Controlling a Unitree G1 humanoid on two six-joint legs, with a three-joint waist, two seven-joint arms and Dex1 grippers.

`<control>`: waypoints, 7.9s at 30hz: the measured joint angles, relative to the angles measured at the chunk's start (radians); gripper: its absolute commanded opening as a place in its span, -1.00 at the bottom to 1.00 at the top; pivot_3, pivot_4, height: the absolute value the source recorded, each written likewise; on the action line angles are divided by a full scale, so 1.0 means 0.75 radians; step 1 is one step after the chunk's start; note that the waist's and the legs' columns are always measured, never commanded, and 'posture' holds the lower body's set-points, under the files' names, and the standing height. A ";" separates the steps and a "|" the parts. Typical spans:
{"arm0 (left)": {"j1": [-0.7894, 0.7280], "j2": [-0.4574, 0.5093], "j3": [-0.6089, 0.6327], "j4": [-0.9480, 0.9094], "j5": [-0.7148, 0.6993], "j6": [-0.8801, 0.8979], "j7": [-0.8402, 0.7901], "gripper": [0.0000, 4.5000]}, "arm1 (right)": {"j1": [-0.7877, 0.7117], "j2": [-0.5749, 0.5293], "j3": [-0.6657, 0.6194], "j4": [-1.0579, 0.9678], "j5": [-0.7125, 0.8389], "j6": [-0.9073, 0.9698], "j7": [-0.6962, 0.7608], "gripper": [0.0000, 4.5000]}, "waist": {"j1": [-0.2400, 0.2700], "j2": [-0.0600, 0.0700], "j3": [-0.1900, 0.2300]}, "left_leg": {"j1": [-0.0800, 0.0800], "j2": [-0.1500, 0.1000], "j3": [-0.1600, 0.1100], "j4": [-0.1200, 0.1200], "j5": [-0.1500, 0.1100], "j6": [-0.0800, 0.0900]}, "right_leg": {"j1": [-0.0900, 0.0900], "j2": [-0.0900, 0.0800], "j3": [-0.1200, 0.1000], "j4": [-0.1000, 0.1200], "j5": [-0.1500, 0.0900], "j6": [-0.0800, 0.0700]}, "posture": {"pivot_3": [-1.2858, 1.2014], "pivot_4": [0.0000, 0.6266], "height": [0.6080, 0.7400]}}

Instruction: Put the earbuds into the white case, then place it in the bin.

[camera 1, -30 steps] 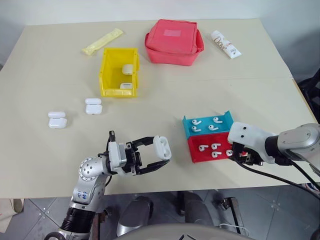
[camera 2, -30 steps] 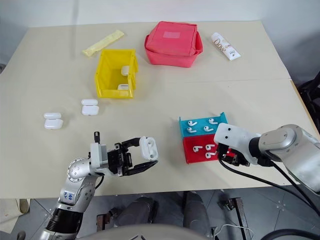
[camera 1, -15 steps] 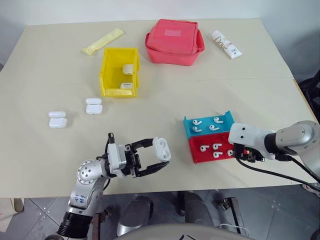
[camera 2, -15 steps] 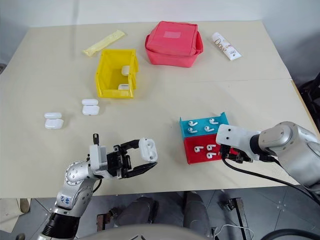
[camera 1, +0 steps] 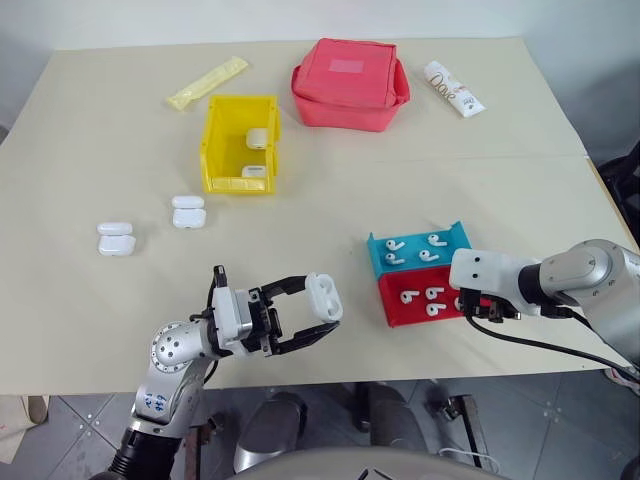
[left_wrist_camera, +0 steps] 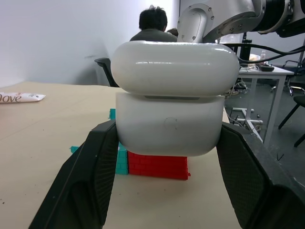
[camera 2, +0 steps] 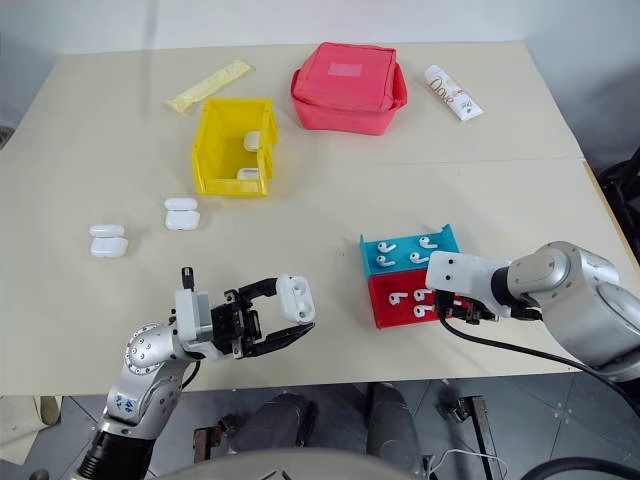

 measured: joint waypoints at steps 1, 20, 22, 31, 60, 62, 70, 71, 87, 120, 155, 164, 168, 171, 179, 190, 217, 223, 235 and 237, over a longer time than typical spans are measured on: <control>0.000 0.000 0.000 0.000 0.000 0.000 0.002 0.22 | 0.000 0.001 0.000 0.001 -0.005 -0.003 0.005 -0.05 | 0.000 0.000 0.000 | 0.000 0.000 0.000 0.000 0.000 0.000 | 0.000 0.000 0.000 0.000 0.000 0.000 | 0.03 -0.52 1.00; -0.029 -0.006 0.000 0.009 0.001 -0.005 0.006 0.22 | -0.001 0.109 -0.048 0.052 -0.067 -0.016 0.049 -0.79 | -0.001 -0.003 -0.002 | 0.001 0.000 0.000 0.000 0.000 0.000 | 0.001 0.000 0.000 0.000 0.000 0.000 | 0.03 -0.52 1.00; -0.043 -0.019 0.000 0.032 0.001 -0.019 -0.002 0.22 | 0.007 0.147 -0.100 0.053 -0.026 -0.009 0.045 -0.79 | 0.000 0.000 0.000 | 0.001 0.000 0.000 -0.001 0.000 0.000 | 0.000 0.000 0.000 0.000 0.000 0.000 | 0.03 -0.52 1.00; -0.236 -0.142 -0.014 0.288 -0.076 -0.082 -0.185 0.22 | 0.085 0.448 -0.683 -0.128 0.468 0.088 0.059 -0.79 | 0.012 -0.002 0.000 | 0.000 0.000 -0.002 0.001 0.000 0.000 | 0.002 0.000 -0.001 -0.001 0.001 0.001 | 0.03 -0.52 1.00; -0.713 -0.245 0.059 0.732 -0.119 0.014 -0.548 0.22 | 0.100 1.062 -0.526 0.032 0.715 -0.525 -0.177 -0.79 | -0.029 -0.003 0.000 | 0.001 0.000 -0.002 0.001 0.001 0.000 | 0.001 0.010 0.000 0.006 0.001 0.001 | 0.03 -0.52 1.00; -0.713 -0.240 0.065 0.732 -0.119 0.024 -0.551 0.22 | 0.096 1.063 -0.514 0.052 0.705 -0.551 -0.173 -0.79 | -0.034 -0.003 0.000 | 0.001 0.000 -0.002 0.000 0.001 0.000 | 0.001 0.010 0.000 0.006 0.001 0.001 | 0.03 -0.52 1.00; -0.738 -0.261 0.074 0.742 -0.115 0.038 -0.556 0.22 | 0.094 1.043 -0.472 0.100 0.663 -0.666 -0.118 -0.79 | -0.036 -0.003 0.000 | 0.001 0.000 -0.002 0.001 0.000 0.000 | 0.001 0.010 0.001 0.005 0.001 0.001 | 0.03 -0.52 1.00; -0.743 -0.263 0.074 0.746 -0.113 0.039 -0.559 0.22 | 0.095 1.034 -0.473 0.100 0.662 -0.669 -0.112 -0.79 | -0.037 -0.003 0.000 | 0.001 0.000 -0.002 0.001 0.000 0.000 | 0.001 0.010 0.001 0.005 0.001 0.001 | 0.03 -0.52 1.00; -0.807 -0.310 0.083 0.875 -0.073 -0.035 -0.595 0.22 | 0.027 0.881 -0.483 0.161 0.708 -0.606 -0.031 -0.64 | -0.036 -0.003 0.000 | 0.001 0.000 -0.002 0.001 0.000 0.000 | 0.001 0.010 0.001 0.005 0.001 0.001 | 0.03 -0.52 1.00; -0.855 -0.180 0.250 1.062 -0.049 -0.165 -0.589 0.22 | 0.727 0.612 -1.242 0.074 0.716 -0.478 -0.107 0.98 | -0.002 -0.003 0.000 | 0.001 0.000 -0.001 0.003 0.000 0.001 | 0.001 0.009 0.002 0.001 0.001 0.001 | 0.03 -0.52 1.00; -0.592 -0.186 0.233 0.703 -0.049 -0.158 -0.319 0.22 | -0.485 0.232 -0.043 0.496 0.319 0.136 -0.023 0.01 | -0.010 -0.004 0.001 | -0.006 0.000 0.001 0.004 0.001 0.001 | -0.006 0.000 0.001 0.001 0.002 0.002 | 0.03 -0.52 1.00; -0.537 -0.203 0.203 0.661 -0.049 -0.159 -0.283 0.22 | -0.612 0.349 0.130 0.633 0.143 0.158 0.036 0.01 | -0.004 -0.006 -0.001 | -0.019 -0.002 0.000 0.010 0.003 0.000 | -0.016 0.001 0.000 0.006 0.007 0.000 | 0.03 -0.52 1.00; -0.519 -0.208 0.192 0.623 -0.049 -0.159 -0.271 0.22 | -0.639 0.395 0.166 0.719 0.073 0.144 0.057 0.01 | -0.005 -0.005 -0.001 | -0.019 -0.001 0.001 0.010 0.003 0.000 | -0.017 0.001 0.000 0.006 0.007 0.000 | 0.03 -0.52 1.00; -0.501 -0.209 0.189 0.616 -0.049 -0.159 -0.263 0.22 | -0.667 0.418 0.177 0.779 0.024 0.125 0.076 0.01 | -0.008 -0.005 -0.001 | -0.019 -0.001 0.001 0.010 0.003 0.000 | -0.017 0.001 0.001 0.006 0.007 0.000 | 0.03 -0.52 1.00; -0.482 -0.209 0.179 0.565 -0.049 -0.159 -0.239 0.22 | -0.692 0.473 0.205 0.897 -0.076 0.050 0.127 0.01 | -0.007 -0.005 -0.001 | -0.019 -0.001 0.001 0.010 0.003 0.000 | -0.017 0.001 0.000 0.006 0.007 0.000 | 0.03 -0.52 1.00; -0.443 -0.202 0.169 0.515 -0.049 -0.152 -0.209 0.22 | -0.709 0.519 0.205 0.977 -0.173 -0.014 0.186 0.01 | -0.010 -0.005 -0.003 | -0.019 -0.001 0.001 0.010 0.003 -0.001 | -0.017 0.002 0.000 0.007 0.008 0.000 | 0.03 -0.52 1.00; -0.452 -0.195 0.169 0.532 -0.049 -0.148 -0.199 0.22 | -0.720 0.545 0.191 0.989 -0.235 -0.018 0.231 -0.78 | -0.013 -0.005 -0.004 | -0.019 -0.001 0.001 0.010 0.003 -0.001 | -0.017 0.002 0.000 0.007 0.008 0.000 | 0.03 -0.52 1.00; -0.519 -0.211 0.162 0.629 -0.049 -0.162 -0.226 0.22 | -0.677 0.548 -0.084 0.895 -0.104 -0.036 0.196 -0.78 | -0.009 -0.005 -0.004 | -0.020 -0.002 0.000 0.011 0.004 -0.001 | -0.017 0.002 0.000 0.007 0.008 0.000 | 0.03 -0.52 1.00; -0.783 -0.280 0.140 0.964 -0.050 -0.184 -0.443 0.22 | -0.310 1.056 -1.078 0.032 0.752 0.659 -0.091 -0.78 | -0.007 -0.007 -0.009 | -0.020 0.000 -0.001 0.011 0.005 -0.001 | -0.017 0.002 0.000 0.008 0.009 -0.001 | 0.03 -0.52 1.00; -0.828 -0.296 0.140 1.025 -0.050 -0.192 -0.481 0.22 | -0.284 1.197 -1.167 -0.089 0.872 0.783 -0.193 -0.78 | -0.009 -0.005 -0.009 | -0.021 -0.001 -0.001 0.012 0.005 -0.001 | -0.018 0.002 0.000 0.009 0.009 -0.001 | 0.03 -0.52 1.00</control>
